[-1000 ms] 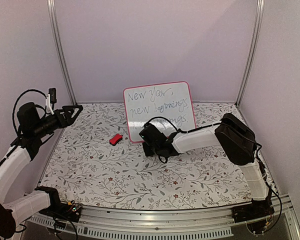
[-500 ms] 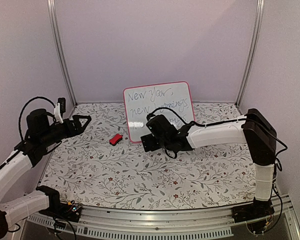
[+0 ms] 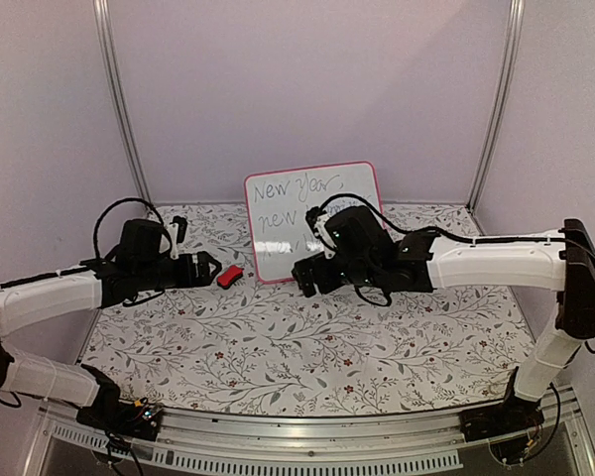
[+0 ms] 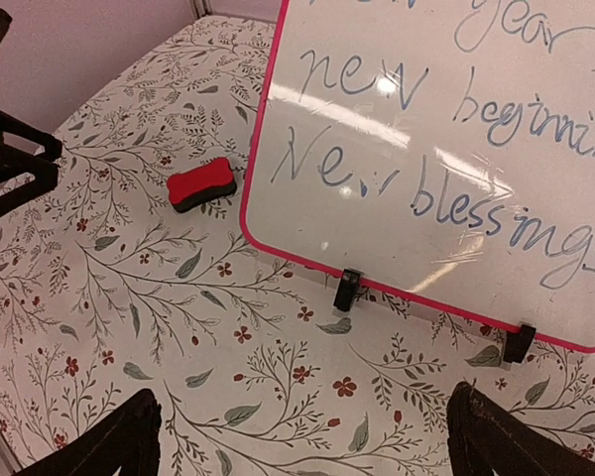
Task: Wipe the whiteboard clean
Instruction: Move the whiteboard eraser to the center of the board.
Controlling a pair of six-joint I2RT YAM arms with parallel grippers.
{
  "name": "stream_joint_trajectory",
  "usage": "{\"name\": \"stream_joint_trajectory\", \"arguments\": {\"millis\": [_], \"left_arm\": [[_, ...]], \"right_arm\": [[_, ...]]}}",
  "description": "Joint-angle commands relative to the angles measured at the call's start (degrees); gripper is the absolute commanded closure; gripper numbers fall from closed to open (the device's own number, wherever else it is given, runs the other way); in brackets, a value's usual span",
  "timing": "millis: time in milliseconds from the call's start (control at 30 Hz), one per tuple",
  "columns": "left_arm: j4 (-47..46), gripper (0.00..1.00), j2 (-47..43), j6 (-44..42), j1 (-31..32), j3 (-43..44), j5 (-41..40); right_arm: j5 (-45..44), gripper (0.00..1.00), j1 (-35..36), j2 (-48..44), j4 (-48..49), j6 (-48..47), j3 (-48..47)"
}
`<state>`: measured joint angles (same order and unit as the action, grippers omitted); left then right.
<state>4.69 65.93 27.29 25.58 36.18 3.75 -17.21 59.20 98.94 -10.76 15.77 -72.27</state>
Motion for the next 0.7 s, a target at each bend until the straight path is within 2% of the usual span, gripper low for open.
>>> {"name": "stream_joint_trajectory", "arguments": {"millis": [0, 233, 400, 433, 533, 667], "left_arm": [[-6.22, 0.0, 5.8, -1.2, 1.07, -0.07, -3.57], [-14.45, 0.0, 17.06, -3.43, 1.04, 2.14, -2.04], [-12.85, 0.0, 23.93, -6.21, 0.7, 6.99, -3.59], [-12.52, 0.01, 25.18, -6.43, 0.61, 7.8, -4.76], [-12.06, 0.12, 28.76, -8.23, 0.51, 10.38, -5.18], [-10.31, 0.14, 33.6, -9.8, -0.11, 13.5, -4.48]], "right_arm": [[0.28, 0.01, 0.3, -5.34, -2.81, -1.4, 2.02], [0.21, 0.01, 0.3, -9.94, -3.02, -0.03, 6.12], [0.17, 0.01, 0.32, -12.15, -3.4, 0.99, 7.77], [0.07, 0.01, 0.31, -12.51, -3.38, 1.13, 8.1], [-0.43, 0.01, 0.3, -13.69, -3.53, 1.35, 8.8], [-0.75, 0.01, 0.32, -14.44, -3.87, 1.49, 9.2]]}}
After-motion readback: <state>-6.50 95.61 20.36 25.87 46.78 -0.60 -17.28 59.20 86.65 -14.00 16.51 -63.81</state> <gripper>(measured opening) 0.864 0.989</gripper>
